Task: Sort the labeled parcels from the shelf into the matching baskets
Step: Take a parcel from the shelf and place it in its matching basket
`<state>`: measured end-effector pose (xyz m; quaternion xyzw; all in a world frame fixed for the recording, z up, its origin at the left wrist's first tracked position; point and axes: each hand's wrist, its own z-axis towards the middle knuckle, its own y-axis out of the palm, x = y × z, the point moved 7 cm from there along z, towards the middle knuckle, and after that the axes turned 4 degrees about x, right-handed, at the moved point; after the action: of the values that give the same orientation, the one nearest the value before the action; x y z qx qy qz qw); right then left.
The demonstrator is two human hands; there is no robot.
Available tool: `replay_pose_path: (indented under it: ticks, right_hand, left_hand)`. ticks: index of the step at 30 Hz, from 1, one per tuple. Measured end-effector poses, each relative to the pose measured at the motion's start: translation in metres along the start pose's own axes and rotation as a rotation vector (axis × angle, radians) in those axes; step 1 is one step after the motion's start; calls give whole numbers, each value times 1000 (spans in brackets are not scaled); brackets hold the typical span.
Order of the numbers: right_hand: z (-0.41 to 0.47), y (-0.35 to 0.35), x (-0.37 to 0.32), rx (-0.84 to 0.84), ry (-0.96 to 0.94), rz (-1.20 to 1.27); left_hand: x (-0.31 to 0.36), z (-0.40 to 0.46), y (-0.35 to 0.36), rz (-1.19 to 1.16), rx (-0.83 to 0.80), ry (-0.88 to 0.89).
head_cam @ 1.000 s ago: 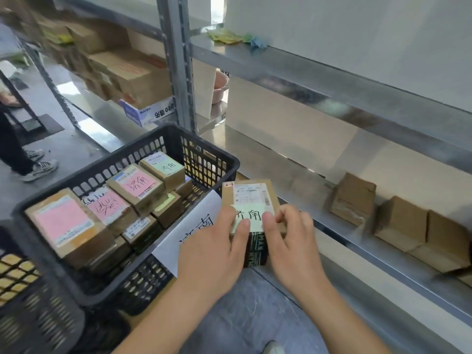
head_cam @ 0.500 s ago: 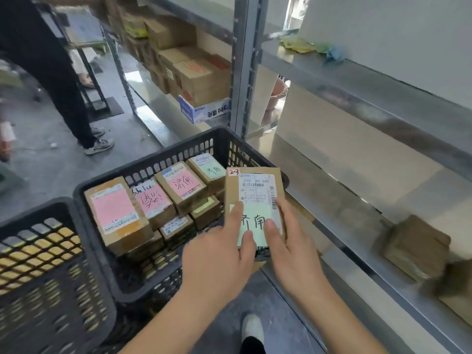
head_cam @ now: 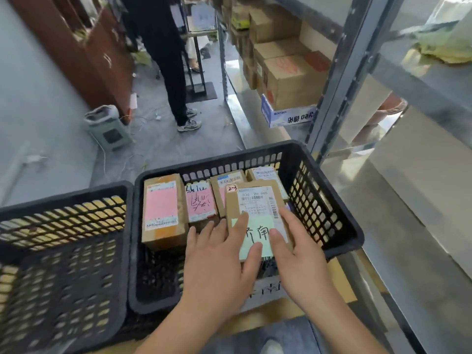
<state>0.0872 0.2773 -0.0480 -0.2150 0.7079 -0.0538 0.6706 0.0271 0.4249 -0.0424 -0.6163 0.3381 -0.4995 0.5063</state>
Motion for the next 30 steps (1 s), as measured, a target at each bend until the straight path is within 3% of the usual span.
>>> replay_pose_path:
  ticks: [8, 15, 21, 30]
  right_hand:
    - [34, 22, -18, -131, -92, -35]
    - [70, 83, -8, -146, -68, -33]
    - [95, 136, 1, -161, -68, -101]
    - [107, 161, 6, -191, -89, -366]
  left_hand:
    - [-22, 5, -17, -62, 85, -99]
    - [-103, 26, -13, -6, 138, -222]
    - [-152, 48, 13, 26, 17, -181]
    - [-163, 64, 32, 11, -49, -84]
